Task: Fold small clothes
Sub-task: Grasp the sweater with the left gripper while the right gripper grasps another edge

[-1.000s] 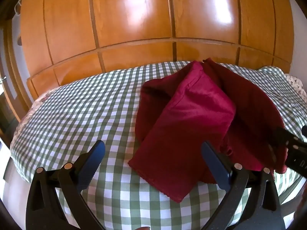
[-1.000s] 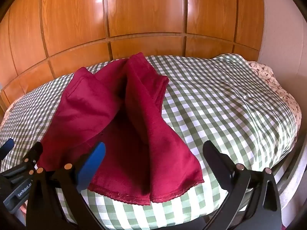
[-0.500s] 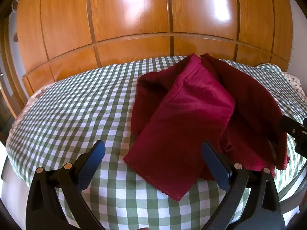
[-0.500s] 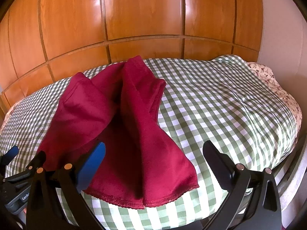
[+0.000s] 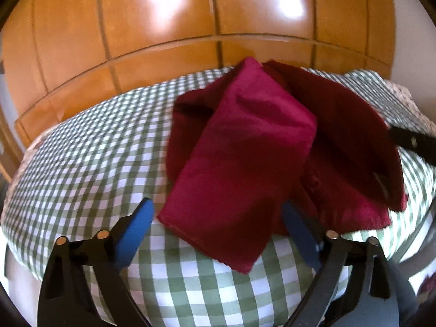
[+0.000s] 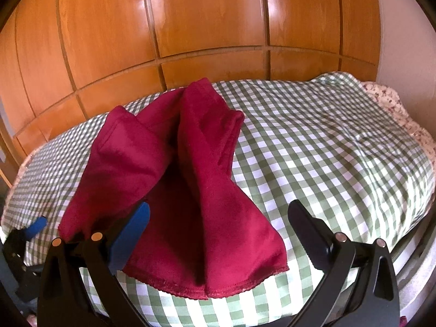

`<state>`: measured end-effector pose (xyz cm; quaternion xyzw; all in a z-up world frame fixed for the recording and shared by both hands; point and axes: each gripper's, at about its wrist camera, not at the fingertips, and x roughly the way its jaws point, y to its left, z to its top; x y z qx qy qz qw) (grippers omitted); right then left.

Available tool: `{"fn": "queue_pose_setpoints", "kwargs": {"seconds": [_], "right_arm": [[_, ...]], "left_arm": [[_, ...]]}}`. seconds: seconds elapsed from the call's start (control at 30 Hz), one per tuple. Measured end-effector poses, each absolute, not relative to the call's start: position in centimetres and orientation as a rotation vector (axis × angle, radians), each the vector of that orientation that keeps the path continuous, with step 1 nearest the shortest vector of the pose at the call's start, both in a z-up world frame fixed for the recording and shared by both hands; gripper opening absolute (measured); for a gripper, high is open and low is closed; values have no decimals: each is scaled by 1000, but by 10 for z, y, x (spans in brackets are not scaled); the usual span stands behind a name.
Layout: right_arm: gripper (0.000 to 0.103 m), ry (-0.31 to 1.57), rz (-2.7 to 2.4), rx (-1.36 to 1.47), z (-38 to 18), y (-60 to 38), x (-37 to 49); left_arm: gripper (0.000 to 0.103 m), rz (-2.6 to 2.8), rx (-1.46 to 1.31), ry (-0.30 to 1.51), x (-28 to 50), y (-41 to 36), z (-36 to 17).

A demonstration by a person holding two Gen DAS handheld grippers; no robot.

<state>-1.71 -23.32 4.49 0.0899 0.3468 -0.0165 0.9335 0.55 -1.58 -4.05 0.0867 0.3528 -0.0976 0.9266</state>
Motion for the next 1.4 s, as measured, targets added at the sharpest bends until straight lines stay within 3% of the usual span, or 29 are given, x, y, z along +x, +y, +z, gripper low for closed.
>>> {"fn": "queue_pose_setpoints", "kwargs": {"seconds": [0.13,0.2,0.23,0.27,0.3,0.33,0.37,0.77,1.03,1.23,1.27,1.3,1.4], "right_arm": [[91,731,-16,172,40,-229,-6],[71,759,-8,149,34,-227,5],[65,769,-4,139,31,-227,8],[50,786,-1,119,27,-227,14],[29,802,4,105,24,-228,18],[19,818,15,91,22,-231,23],[8,818,26,87,23,-234,25],[6,643,-249,-27,99,-378,90],[6,687,-599,-50,102,-495,193],[7,736,-647,-130,94,-506,234],[20,735,-644,-130,90,-506,237],[44,730,-641,-124,87,-505,239],[61,727,-577,-91,81,-484,220]], "left_arm": [[80,-263,217,754,5,-25,-51],[74,-265,246,776,7,-30,-59],[64,-267,245,796,10,-29,-64],[58,-271,236,815,13,-27,-68],[43,-279,222,825,15,-24,-70],[25,-292,202,828,17,-20,-69],[16,-308,170,830,18,-14,-65],[7,-429,-189,691,98,69,49],[7,-210,-182,597,175,118,115],[7,150,-210,623,261,179,130],[7,221,-246,646,275,199,128],[7,267,-259,662,284,209,124],[12,382,-304,725,302,238,106]]}}
